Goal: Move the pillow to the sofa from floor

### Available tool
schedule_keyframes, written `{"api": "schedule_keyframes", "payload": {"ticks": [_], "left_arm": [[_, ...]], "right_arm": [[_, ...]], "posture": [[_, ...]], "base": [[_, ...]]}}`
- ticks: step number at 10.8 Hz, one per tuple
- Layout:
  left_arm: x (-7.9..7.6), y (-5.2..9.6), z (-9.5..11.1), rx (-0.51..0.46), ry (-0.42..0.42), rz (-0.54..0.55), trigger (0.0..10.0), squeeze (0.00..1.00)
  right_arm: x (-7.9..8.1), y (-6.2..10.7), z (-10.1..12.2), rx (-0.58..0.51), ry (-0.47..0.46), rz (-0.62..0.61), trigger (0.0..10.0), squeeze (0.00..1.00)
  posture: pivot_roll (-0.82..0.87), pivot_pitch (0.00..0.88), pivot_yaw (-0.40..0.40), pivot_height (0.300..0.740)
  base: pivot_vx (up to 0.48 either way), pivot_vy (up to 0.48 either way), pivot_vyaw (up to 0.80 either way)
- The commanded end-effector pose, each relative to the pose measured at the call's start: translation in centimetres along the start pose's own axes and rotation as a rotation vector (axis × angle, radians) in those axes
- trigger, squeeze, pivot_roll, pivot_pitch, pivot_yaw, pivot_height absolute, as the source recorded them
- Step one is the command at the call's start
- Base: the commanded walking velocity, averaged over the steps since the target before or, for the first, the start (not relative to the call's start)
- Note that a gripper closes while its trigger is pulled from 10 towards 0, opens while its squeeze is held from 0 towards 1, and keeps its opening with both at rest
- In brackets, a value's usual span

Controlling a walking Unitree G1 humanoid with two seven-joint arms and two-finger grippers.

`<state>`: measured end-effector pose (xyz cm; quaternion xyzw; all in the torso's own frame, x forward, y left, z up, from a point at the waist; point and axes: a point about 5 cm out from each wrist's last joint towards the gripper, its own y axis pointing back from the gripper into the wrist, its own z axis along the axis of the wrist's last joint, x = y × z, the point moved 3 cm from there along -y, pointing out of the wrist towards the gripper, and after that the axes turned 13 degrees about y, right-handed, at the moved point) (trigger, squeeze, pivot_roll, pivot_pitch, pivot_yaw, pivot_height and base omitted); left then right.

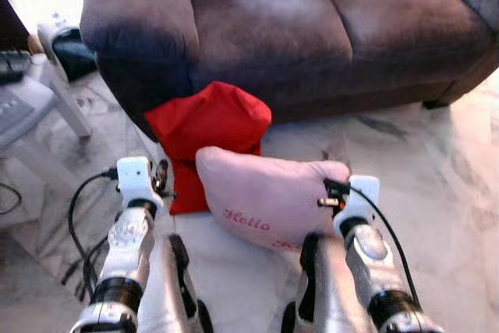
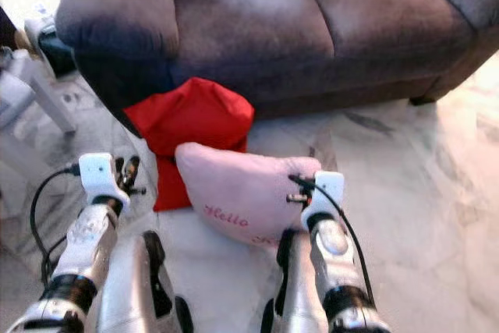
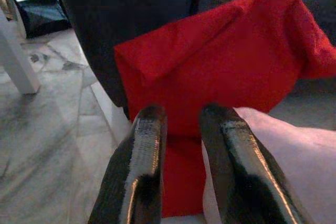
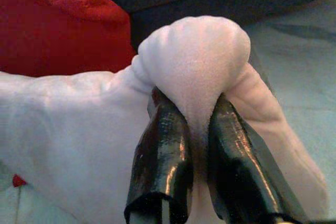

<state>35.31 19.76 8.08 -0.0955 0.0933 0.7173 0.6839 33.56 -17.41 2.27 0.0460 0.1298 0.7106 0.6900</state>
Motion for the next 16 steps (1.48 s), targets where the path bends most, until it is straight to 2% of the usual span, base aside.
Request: {"api": "schedule_keyframes", "payload": {"ticks": [1,7,16], "left_arm": [[0.4,0.1,-0.1,0.004,0.003,0.012,10.0,0.0],[0.2,0.0,-0.2,-0.001,0.009,0.007,10.0,0.0],[0.0,-0.3,0.2,-0.024,0.024,0.007,10.0,0.0]], "right_arm": [[-1.0,-0.5,2.6,-0.115,0.0,-0.038,10.0,0.0],[-0.8,-0.6,2.8,-0.127,0.006,-0.022,10.0,0.0],[-0.9,-1.2,4.3,-0.172,0.005,-0.015,10.0,0.0]], "posture": [[0.06,0.106,-0.046,0.569],[0.06,0.1,-0.047,0.674],[0.06,0.072,-0.057,0.674]], "base": [[0.0,0.0,0.0],[0.0,0.0,0.0],[0.0,0.0,0.0]]}}
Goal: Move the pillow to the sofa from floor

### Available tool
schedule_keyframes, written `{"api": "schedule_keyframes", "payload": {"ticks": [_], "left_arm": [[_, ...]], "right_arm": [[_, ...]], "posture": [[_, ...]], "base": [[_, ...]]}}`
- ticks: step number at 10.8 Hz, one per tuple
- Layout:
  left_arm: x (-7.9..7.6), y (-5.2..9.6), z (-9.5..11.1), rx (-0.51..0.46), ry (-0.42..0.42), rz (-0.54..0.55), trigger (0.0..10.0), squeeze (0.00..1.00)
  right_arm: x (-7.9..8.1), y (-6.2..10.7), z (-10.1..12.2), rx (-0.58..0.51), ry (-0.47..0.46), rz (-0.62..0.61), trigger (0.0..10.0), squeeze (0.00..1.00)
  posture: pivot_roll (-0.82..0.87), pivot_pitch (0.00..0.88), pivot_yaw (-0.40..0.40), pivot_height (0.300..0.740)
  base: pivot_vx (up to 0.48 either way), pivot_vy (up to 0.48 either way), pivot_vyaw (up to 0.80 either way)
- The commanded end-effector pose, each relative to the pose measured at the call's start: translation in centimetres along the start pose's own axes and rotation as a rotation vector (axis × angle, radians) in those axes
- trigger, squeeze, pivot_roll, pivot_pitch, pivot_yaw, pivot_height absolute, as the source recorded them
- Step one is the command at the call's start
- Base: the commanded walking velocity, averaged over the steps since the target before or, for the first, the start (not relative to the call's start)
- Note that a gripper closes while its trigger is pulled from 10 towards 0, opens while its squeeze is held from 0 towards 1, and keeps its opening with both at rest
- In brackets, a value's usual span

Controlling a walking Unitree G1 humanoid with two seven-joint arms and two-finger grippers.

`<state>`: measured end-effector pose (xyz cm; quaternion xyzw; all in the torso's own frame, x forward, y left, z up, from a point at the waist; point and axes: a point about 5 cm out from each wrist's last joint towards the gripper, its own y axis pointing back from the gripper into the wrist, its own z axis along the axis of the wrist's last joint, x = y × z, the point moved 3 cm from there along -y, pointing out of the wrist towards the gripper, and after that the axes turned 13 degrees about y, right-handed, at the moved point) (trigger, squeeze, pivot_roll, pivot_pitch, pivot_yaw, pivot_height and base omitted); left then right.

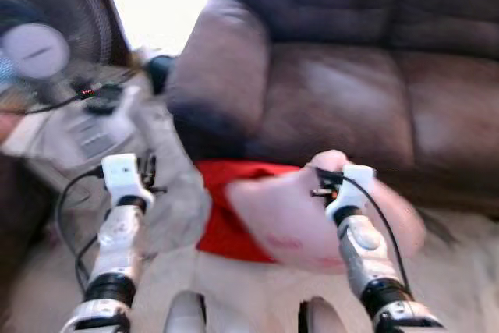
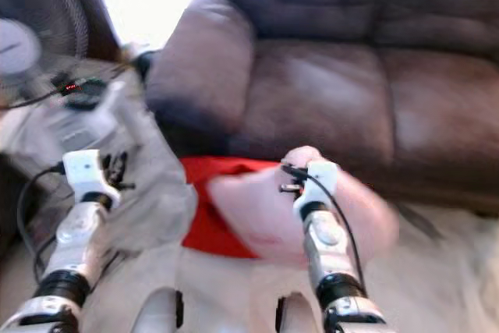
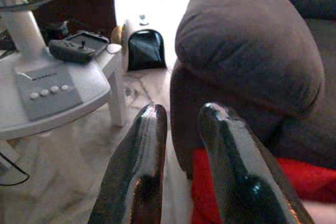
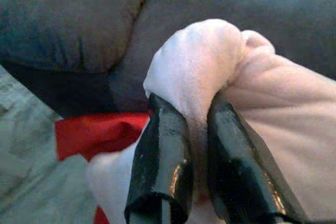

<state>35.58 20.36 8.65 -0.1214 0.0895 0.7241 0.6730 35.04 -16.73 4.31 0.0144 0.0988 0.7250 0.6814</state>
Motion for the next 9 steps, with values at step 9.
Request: {"api": "schedule_keyframes", "payload": {"ticks": [9], "left_arm": [[-0.43,-0.36,-0.08,0.007,-0.003,-0.016,10.0,0.0]], "right_arm": [[-1.42,-0.8,2.9,-0.121,0.019,-0.042,10.0,0.0]], "posture": [[0.06,0.05,-0.059,0.74]], "base": [[0.0,0.0,0.0]]}}
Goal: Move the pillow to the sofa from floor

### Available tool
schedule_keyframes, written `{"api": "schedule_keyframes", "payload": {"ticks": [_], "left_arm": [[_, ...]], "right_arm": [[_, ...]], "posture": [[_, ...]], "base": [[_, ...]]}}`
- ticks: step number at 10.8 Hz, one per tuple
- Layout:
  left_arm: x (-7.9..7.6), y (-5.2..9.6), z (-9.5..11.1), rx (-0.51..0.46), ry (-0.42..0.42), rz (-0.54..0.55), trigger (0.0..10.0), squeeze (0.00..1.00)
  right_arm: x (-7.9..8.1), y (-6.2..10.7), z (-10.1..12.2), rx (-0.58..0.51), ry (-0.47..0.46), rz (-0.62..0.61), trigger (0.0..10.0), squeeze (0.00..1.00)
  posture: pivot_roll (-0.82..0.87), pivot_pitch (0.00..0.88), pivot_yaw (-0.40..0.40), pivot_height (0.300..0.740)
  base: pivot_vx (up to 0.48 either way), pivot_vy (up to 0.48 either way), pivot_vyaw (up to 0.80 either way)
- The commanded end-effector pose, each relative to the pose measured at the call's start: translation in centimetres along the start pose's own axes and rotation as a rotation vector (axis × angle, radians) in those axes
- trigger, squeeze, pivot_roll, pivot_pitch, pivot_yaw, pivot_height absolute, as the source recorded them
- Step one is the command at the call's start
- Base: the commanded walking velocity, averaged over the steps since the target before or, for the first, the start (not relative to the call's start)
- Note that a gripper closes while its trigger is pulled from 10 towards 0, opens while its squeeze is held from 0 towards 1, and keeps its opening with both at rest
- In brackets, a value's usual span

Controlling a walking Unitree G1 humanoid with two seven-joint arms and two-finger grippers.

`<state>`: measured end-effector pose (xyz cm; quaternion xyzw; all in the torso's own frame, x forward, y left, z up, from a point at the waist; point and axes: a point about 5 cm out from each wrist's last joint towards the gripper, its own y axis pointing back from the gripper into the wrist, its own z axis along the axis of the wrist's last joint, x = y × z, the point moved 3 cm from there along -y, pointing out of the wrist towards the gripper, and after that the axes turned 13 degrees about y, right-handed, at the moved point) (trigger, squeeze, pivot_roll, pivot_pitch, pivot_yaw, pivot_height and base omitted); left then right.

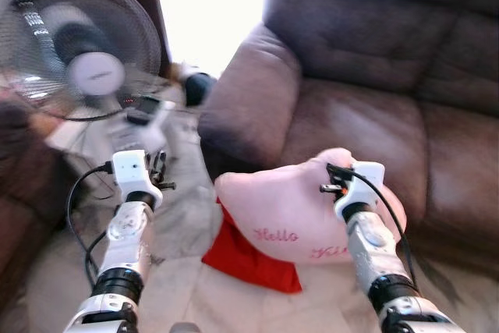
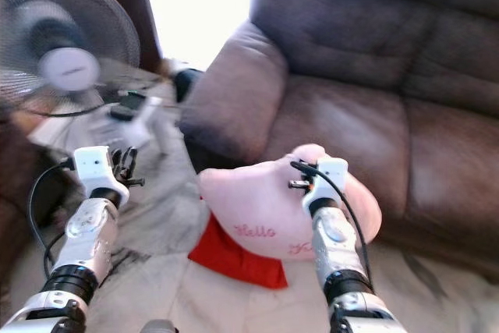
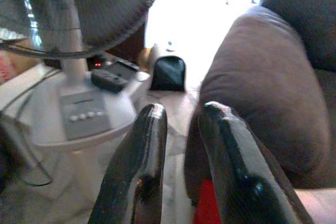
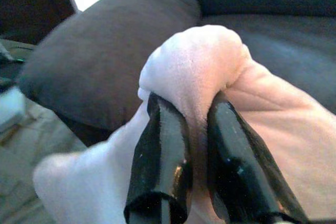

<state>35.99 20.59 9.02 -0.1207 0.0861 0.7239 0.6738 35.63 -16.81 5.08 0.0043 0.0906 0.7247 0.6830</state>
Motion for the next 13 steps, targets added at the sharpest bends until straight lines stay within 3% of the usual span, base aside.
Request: {"api": "schedule_keyframes", "payload": {"ticks": [1,11,13], "left_arm": [[-0.57,-0.01,-0.42,0.01,0.004,-0.016,10.0,0.0],[-0.82,-0.55,0.11,-0.007,-0.01,-0.038,10.0,0.0],[-0.93,-0.38,-0.37,0.006,-0.019,-0.043,10.0,0.0]], "right_arm": [[-1.2,-0.48,2.22,-0.101,0.014,-0.037,10.0,0.0],[-1.44,-0.54,2.02,-0.099,-0.007,-0.055,10.0,0.0],[-2.13,-0.18,1.86,-0.107,0.035,-0.081,10.0,0.0]], "posture": [[0.06,0.044,-0.059,0.74],[0.07,0.0,-0.059,0.74],[0.06,0.0,-0.052,0.74]], "base": [[0.0,0.0,0.0],[0.0,0.0,0.0],[0.0,0.0,0.0]]}}
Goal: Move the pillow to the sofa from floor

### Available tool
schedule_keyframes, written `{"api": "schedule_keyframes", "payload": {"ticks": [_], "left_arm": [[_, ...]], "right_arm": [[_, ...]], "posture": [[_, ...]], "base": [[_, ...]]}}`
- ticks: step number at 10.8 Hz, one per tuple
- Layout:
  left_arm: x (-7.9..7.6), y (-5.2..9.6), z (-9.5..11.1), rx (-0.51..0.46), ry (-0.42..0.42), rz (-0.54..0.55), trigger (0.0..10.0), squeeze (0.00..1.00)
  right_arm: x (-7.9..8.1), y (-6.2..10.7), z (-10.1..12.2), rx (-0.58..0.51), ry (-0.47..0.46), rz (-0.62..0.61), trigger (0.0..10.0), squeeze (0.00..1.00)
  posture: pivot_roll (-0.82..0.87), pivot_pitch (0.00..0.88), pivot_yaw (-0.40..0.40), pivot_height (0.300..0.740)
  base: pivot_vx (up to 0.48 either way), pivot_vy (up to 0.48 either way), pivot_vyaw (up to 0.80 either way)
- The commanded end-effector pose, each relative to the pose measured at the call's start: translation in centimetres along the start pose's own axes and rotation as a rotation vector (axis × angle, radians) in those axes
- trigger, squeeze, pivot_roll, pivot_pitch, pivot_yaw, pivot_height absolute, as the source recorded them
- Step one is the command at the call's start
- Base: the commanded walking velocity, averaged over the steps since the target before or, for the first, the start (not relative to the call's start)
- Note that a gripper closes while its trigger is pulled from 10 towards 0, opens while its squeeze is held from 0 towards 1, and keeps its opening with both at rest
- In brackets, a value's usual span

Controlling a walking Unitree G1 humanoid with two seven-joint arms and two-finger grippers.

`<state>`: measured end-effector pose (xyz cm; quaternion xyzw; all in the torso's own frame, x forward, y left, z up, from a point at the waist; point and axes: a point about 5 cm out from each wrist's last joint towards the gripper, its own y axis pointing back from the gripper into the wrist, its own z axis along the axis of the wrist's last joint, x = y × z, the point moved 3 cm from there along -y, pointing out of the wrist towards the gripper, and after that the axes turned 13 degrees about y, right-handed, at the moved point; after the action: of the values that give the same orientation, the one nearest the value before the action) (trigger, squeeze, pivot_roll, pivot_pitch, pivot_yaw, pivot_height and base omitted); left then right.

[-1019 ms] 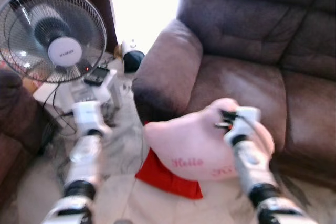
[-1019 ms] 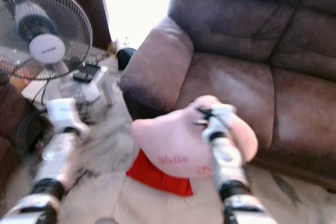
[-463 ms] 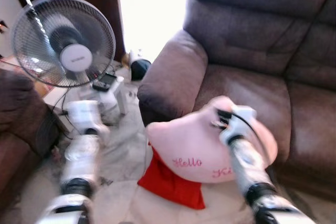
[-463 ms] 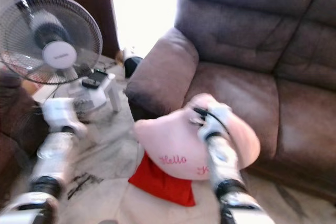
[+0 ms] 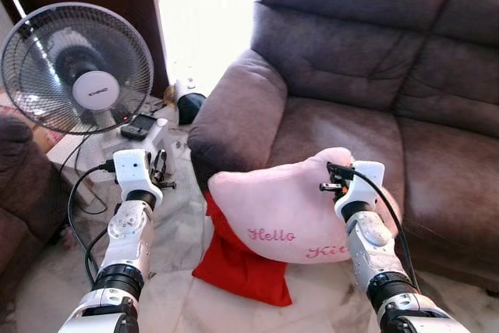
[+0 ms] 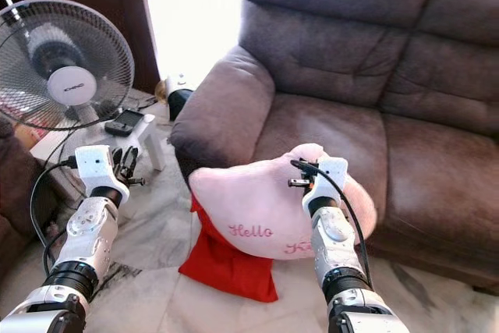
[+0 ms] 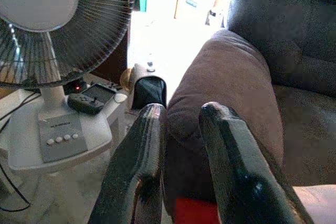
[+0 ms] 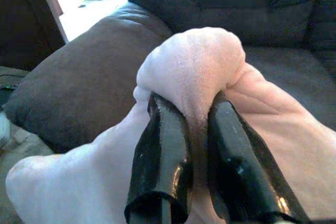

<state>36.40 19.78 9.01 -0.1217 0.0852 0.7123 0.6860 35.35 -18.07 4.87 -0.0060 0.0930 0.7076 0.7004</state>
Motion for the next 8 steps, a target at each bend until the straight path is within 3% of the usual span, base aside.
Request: {"api": "schedule_keyframes", "payload": {"ticks": [1,4,8], "left_arm": [[-0.1,0.2,-0.4,0.013,-0.022,-0.017,10.0,0.0],[1.4,1.6,-2.9,0.104,0.009,0.035,10.0,0.0],[1.2,3.1,-5.1,0.17,-0.007,0.034,10.0,0.0]], "right_arm": [[-1.3,0.0,1.5,-0.088,0.024,-0.042,10.0,0.0],[-2.4,2.0,-2.5,0.038,0.028,-0.086,10.0,0.0],[-1.5,1.4,-2.1,0.047,0.025,-0.065,10.0,0.0]], "posture": [[0.05,0.0,-0.044,0.74],[0.05,0.0,-0.043,0.74],[0.06,0.0,-0.059,0.74]], "base": [[0.0,0.0,0.0],[0.0,0.0,0.0],[0.0,0.0,0.0]]}}
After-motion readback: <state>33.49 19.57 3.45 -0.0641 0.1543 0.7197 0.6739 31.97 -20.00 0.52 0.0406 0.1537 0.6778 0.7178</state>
